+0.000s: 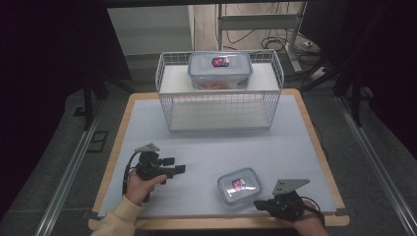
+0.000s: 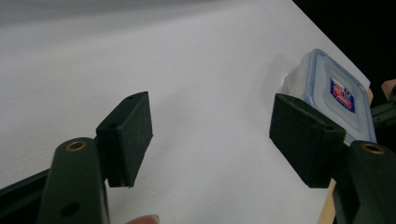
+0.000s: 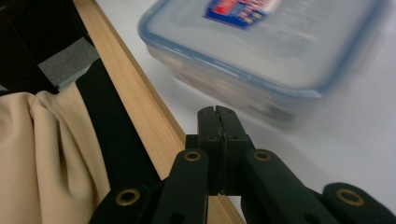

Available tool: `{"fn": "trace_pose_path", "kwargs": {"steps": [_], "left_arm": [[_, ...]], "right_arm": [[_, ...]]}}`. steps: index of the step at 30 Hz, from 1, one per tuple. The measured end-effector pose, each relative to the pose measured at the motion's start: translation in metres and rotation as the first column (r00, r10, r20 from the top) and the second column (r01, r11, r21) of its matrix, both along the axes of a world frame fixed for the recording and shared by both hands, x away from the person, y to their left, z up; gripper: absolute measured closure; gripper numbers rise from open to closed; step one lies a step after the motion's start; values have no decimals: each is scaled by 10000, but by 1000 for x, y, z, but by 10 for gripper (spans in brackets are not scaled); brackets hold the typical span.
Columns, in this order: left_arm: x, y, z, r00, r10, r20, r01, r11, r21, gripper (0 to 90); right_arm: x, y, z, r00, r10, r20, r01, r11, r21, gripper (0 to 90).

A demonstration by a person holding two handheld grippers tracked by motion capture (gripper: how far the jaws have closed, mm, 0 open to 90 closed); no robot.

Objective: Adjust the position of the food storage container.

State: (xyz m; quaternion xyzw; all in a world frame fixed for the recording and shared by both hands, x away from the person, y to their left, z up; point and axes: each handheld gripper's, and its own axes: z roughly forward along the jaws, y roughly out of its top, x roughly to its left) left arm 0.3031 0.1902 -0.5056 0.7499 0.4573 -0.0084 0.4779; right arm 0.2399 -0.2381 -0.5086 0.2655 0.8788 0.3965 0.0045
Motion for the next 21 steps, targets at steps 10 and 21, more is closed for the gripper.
{"fn": "trace_pose_path", "kwargs": {"steps": [10, 21], "left_arm": [[3, 2, -3, 9999, 67, -85, -66, 10000, 29, 298], [4, 4, -3, 9998, 143, -100, -143, 9999, 38, 298]], "right_arm": [[7, 24, -10, 9992, 394, 47, -393, 9988, -301, 894], [20, 39, -9, 9997, -40, 241, 43, 9999, -155, 894]]}}
